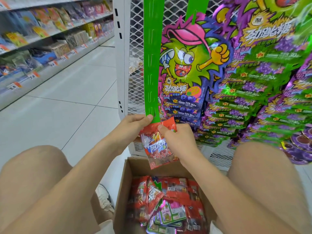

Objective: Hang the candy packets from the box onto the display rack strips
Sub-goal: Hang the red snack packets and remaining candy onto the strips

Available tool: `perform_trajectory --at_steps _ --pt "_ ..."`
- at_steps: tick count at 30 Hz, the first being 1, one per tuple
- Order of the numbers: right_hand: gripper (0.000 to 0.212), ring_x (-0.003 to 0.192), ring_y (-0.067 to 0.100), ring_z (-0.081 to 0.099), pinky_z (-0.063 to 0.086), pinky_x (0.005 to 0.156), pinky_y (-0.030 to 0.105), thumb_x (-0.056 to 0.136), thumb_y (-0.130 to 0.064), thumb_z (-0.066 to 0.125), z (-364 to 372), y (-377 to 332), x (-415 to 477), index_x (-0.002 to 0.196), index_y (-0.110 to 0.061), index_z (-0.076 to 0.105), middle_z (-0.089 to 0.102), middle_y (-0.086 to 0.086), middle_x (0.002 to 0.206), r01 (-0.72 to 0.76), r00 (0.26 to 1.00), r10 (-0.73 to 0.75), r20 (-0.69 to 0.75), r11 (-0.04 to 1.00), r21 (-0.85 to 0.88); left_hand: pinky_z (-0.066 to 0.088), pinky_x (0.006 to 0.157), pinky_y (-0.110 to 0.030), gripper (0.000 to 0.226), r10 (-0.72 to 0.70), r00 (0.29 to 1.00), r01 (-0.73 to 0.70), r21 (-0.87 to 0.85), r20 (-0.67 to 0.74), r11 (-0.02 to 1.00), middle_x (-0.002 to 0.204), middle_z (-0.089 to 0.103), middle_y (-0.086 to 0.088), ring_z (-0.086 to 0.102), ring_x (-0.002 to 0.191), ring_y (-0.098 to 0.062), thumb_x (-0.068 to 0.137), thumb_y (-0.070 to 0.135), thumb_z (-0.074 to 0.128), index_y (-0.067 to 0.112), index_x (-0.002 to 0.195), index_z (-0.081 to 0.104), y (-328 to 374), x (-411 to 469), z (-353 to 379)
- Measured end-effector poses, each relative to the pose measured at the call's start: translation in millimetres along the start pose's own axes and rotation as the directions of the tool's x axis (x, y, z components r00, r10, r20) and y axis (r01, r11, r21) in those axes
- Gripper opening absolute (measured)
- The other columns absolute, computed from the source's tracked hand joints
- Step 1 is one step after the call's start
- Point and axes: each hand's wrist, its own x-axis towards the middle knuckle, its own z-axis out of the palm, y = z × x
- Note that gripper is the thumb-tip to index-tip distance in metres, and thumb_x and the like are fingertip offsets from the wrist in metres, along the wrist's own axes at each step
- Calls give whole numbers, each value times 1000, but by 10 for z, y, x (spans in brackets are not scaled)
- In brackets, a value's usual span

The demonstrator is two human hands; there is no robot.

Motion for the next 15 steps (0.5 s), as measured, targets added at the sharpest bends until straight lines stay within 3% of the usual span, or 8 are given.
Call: perform_trajectory --at_steps 3,6,9,11,15 --pt "46 55 23 48 37 60 36 90 -39 74 -10 10 -52 54 -17 57 50 -2 51 56 994 -41 98 986 -155 53 62 -25 38 -3 999 3 10 -35 1000 71 70 8 66 63 -11 106 40 61 24 74 75 26 -12 -33" --pt "50 57 25 46 39 59 40 92 -36 71 -60 -79 -121 54 -15 47 48 0 53 177 981 -156 112 960 -216 50 64 -27 35 6 998 -3 50 -64 999 78 73 1 61 66 -14 105 41 61 17 88 80 16 -10 -85" --pt "46 51 18 34 34 53 38 90 -26 66 -166 -211 -175 54 -12 40 39 -2 46 265 964 -261 49 939 -220 52 73 -36 34 -4 996 7 28 -94 1000 81 73 -13 57 72 -22 103 39 66 11 92 81 10 -17 -99" --pt "44 50 16 29 28 50 32 90 -23 63 -227 -267 -191 55 -15 37 36 -4 46 291 955 -296 0 938 -190 62 87 -39 30 -49 997 45 -57 -64 997 94 80 -19 70 83 -27 102 35 67 9 94 82 21 -17 -110" --pt "36 51 21 42 37 55 36 92 -27 59 -246 -249 -131 63 -9 48 50 5 53 340 939 -343 35 903 -264 58 104 -46 34 -138 990 143 -153 41 978 108 80 -17 77 106 -31 101 34 70 2 109 77 49 2 -114"
